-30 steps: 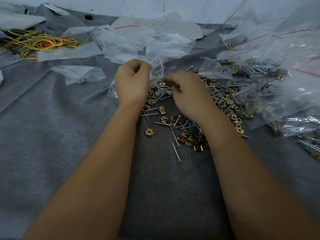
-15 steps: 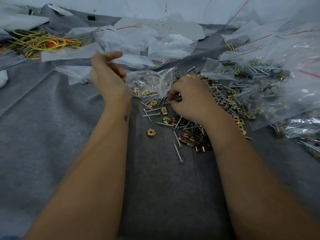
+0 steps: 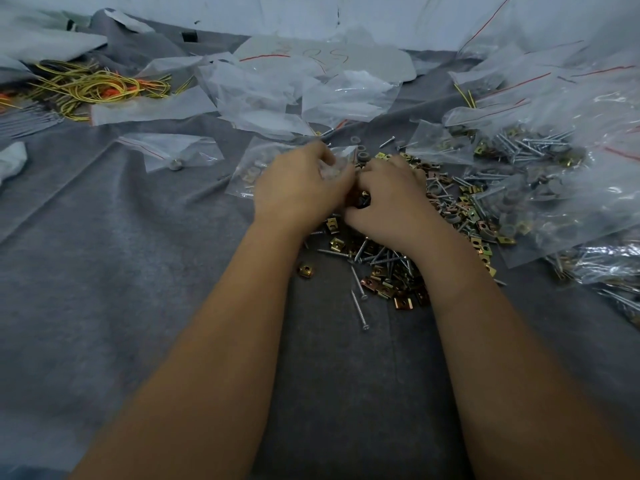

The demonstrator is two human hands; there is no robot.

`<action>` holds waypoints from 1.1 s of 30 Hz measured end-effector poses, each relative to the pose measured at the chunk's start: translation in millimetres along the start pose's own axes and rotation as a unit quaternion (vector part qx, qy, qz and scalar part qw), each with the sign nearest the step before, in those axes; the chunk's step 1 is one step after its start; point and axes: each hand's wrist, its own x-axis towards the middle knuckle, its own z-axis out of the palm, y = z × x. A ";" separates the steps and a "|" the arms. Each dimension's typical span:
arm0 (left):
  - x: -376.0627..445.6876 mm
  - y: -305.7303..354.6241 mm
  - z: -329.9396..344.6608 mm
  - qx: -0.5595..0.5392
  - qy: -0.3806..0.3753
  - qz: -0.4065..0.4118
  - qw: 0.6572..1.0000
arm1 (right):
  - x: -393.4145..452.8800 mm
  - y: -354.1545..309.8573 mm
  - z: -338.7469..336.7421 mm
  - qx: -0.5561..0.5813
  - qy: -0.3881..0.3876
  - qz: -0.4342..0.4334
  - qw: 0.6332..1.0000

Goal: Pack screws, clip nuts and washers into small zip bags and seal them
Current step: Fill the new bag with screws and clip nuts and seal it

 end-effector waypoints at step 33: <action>-2.7 4.1 -3.2 -0.234 0.029 -0.082 0.968 | -6.4 5.7 -17.3 0.309 0.152 0.024 0.939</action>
